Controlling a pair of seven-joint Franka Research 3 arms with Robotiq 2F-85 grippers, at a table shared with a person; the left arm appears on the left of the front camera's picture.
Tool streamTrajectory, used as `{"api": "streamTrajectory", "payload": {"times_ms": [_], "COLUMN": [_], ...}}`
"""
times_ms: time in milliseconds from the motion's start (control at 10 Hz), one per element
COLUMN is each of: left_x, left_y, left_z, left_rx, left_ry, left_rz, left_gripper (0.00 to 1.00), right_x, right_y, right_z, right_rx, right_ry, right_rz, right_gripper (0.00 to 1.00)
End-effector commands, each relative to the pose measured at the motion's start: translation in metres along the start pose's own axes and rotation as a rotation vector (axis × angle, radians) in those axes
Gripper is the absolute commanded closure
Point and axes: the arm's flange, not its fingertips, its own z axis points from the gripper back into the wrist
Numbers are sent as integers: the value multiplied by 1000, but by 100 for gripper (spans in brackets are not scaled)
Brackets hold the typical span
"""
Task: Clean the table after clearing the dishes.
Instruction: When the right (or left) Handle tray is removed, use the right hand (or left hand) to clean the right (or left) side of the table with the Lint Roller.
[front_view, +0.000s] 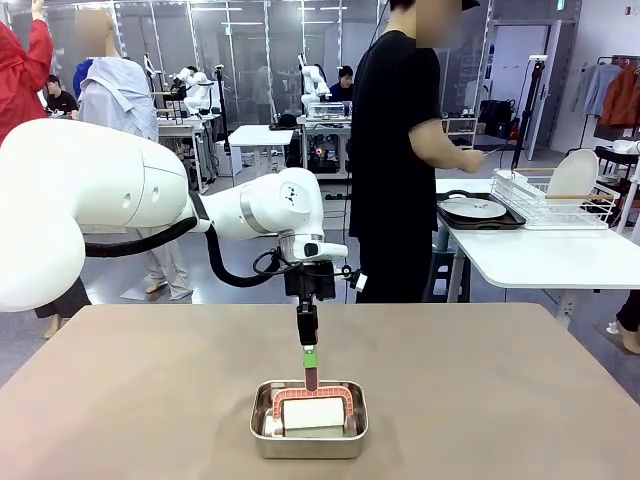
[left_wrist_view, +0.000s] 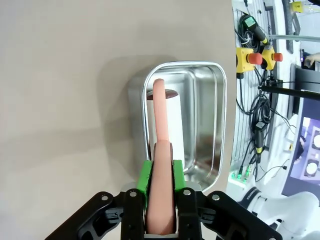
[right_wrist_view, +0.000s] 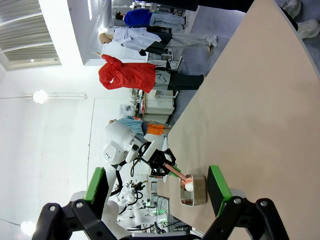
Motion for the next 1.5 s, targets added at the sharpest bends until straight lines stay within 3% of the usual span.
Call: {"api": "streamTrajectory", "payload": {"times_ms": [0,100,400,700,800,1000,1100,1300,1400], "left_x": [-7,-10,-23,-56,-78,-128,-152,-200,-204], "left_y": [-14,-28,-85,-115,-114,-105,-99,-94,-95], "left_z": [-3,13,72,121,132,135,128,104,93], "left_rx": [-18,0,19,213,266,265,217,190,198], "left_ry": [-5,-22,-93,-197,-268,-477,-573,-661,-577], "left_rz": [-8,6,132,421,583,894,981,1047,911], "left_gripper": [100,88,88,88,88,88,88,88,88], "right_x": [-1,-1,-1,-1,-1,-1,-1,-1,-1], "right_y": [3,3,3,3,3,3,3,3,3], "right_z": [4,4,4,4,4,4,4,4,4], "right_rx": [-3,-3,-3,-3,-3,-3,-3,-3,-3], "right_ry": [13,13,13,13,13,13,13,13,13], "right_rz": [7,7,7,7,7,7,7,7,7], "right_gripper": [0,0,0,0,0,0,0,0,0]}}
